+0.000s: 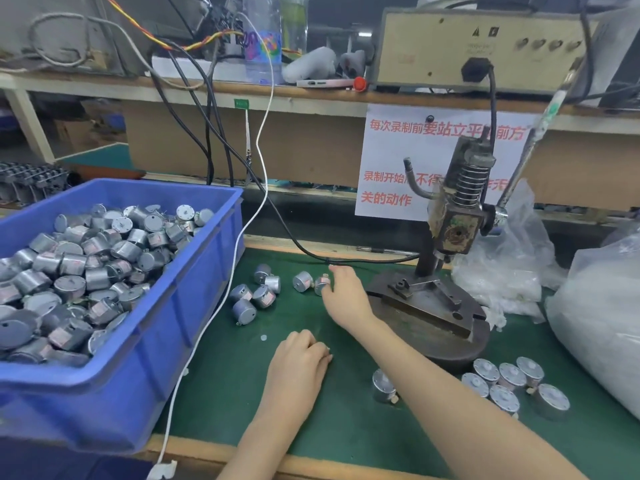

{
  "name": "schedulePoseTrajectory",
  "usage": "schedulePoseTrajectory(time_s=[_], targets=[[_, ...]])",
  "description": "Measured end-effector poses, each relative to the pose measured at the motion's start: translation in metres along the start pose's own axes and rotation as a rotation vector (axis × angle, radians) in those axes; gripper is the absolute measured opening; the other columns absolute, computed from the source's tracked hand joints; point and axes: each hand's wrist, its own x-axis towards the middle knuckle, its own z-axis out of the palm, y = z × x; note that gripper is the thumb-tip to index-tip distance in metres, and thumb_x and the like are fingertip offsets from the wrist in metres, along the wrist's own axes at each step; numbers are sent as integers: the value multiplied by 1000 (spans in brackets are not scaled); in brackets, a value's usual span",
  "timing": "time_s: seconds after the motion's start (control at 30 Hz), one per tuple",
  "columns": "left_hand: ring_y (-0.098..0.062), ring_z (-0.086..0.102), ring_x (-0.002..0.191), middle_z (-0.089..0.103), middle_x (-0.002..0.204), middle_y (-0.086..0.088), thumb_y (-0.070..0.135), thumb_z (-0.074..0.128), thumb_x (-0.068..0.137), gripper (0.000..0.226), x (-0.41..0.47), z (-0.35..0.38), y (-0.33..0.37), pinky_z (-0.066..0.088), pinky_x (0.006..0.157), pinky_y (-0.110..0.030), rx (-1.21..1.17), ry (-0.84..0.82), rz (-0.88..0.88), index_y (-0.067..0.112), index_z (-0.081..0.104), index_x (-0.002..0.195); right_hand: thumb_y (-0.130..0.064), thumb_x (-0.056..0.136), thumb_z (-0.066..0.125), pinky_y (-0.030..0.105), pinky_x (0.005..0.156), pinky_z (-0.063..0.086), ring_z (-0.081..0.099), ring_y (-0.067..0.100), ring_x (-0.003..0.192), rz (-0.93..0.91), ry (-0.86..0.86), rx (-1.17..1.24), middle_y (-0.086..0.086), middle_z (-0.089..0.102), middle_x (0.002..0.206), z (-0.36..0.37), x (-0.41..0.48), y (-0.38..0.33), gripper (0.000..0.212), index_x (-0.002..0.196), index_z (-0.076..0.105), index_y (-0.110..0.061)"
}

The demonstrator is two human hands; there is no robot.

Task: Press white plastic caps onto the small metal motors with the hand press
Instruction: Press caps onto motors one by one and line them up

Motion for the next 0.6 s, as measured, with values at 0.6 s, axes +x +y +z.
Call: schedulePoseTrajectory(time_s=[0.6], targets=[[-12,48,75,46,74,11,15,67,81,4,7,5,-15,40,69,-21,-355,8,-347,12,66,78,-25,91,55,36,84,37,50,31,110,-82,-5,-514,12,57,117,14,1,-12,30,113,42,-8]])
